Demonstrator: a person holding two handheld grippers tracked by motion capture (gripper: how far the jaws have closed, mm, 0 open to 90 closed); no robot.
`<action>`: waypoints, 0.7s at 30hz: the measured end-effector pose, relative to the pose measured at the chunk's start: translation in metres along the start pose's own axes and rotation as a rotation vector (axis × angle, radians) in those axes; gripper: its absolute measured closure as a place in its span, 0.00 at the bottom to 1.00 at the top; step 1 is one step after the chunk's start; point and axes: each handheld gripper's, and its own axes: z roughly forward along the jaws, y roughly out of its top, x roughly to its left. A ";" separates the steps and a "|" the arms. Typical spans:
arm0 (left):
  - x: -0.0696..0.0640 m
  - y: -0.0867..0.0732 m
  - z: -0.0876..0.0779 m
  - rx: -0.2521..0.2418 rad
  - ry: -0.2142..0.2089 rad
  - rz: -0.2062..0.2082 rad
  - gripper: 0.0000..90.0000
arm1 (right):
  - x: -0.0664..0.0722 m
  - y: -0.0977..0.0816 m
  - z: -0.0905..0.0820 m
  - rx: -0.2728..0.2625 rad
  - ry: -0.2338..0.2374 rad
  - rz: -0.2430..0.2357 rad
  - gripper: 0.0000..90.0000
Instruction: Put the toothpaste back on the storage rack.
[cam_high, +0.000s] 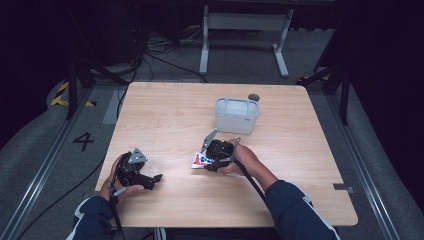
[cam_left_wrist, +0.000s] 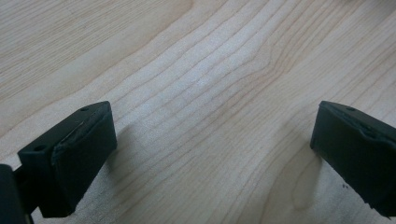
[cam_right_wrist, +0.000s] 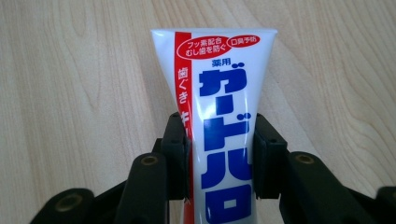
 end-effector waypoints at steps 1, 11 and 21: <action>0.000 0.000 0.000 0.000 0.000 0.000 0.01 | -0.002 -0.003 -0.004 -0.011 0.004 0.002 0.72; 0.000 0.000 0.000 0.003 0.001 0.000 0.01 | -0.004 -0.015 -0.027 -0.091 -0.005 0.039 0.72; 0.000 0.000 0.000 0.002 0.001 0.003 0.01 | -0.002 -0.022 -0.050 -0.178 -0.022 0.050 0.72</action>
